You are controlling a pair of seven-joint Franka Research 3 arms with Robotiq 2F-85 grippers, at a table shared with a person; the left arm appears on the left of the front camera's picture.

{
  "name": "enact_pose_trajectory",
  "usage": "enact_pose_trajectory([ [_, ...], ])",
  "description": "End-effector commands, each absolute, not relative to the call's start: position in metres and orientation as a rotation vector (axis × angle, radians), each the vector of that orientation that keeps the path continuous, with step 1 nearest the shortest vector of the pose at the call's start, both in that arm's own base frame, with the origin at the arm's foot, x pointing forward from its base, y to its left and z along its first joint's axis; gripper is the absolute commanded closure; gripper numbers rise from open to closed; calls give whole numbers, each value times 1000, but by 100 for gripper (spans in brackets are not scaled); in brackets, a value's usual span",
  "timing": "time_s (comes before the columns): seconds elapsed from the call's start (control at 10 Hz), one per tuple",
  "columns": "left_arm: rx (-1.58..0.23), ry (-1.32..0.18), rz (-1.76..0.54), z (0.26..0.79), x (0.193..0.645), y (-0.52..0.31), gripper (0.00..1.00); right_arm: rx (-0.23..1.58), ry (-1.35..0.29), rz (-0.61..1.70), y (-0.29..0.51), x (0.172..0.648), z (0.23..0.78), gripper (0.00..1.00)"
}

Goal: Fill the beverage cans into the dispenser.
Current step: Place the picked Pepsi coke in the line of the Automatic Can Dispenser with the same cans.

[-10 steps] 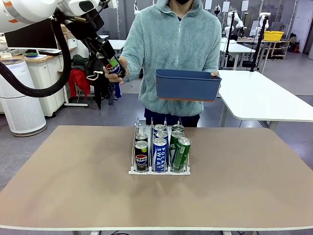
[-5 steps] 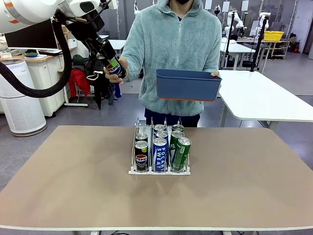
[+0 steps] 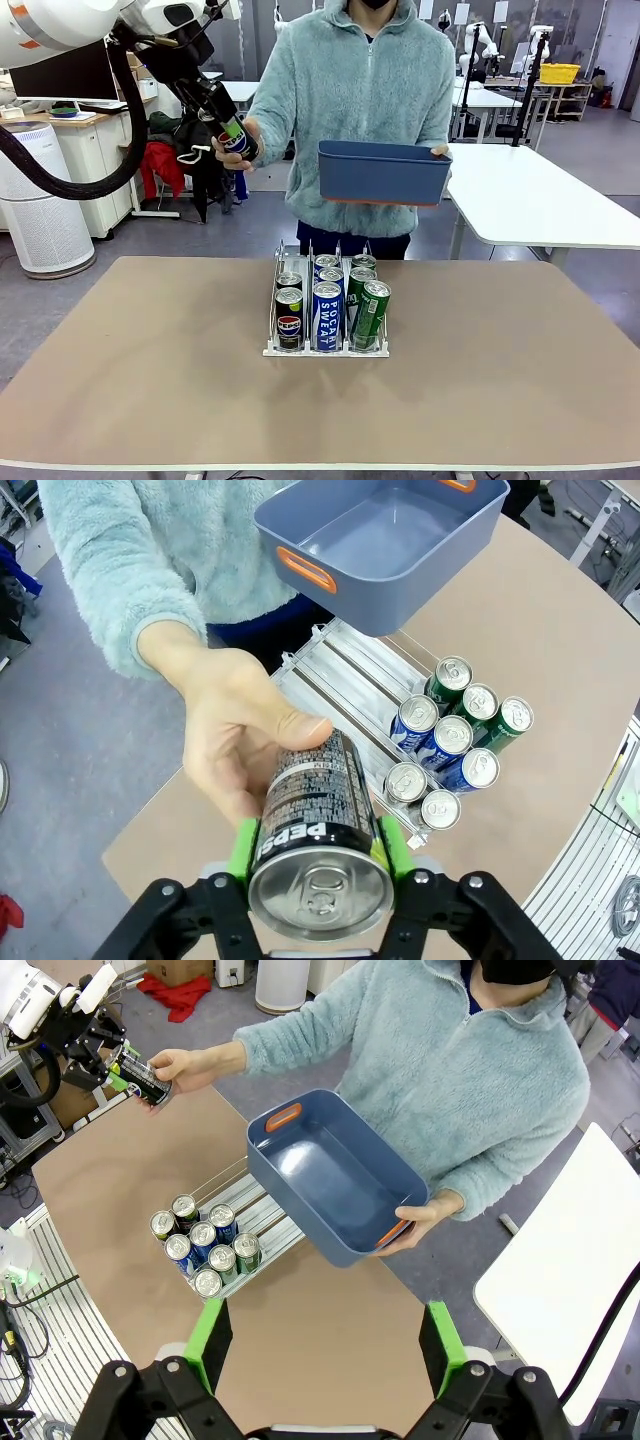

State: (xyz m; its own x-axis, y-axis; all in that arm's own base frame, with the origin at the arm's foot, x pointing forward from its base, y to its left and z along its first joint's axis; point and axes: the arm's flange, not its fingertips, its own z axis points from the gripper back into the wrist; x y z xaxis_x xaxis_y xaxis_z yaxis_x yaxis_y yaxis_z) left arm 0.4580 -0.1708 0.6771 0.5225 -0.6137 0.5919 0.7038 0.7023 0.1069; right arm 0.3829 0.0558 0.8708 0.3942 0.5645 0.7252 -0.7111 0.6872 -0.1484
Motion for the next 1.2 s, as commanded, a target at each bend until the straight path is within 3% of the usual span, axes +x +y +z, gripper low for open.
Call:
enact_pose_trajectory([
  [0.0, -150, -651, -800, 680, 456, -170, 100, 197, -833, 829, 56, 382, 870, 0],
  [1.1, -150, -651, -800, 680, 456, -170, 100, 197, -833, 829, 56, 382, 870, 0],
])
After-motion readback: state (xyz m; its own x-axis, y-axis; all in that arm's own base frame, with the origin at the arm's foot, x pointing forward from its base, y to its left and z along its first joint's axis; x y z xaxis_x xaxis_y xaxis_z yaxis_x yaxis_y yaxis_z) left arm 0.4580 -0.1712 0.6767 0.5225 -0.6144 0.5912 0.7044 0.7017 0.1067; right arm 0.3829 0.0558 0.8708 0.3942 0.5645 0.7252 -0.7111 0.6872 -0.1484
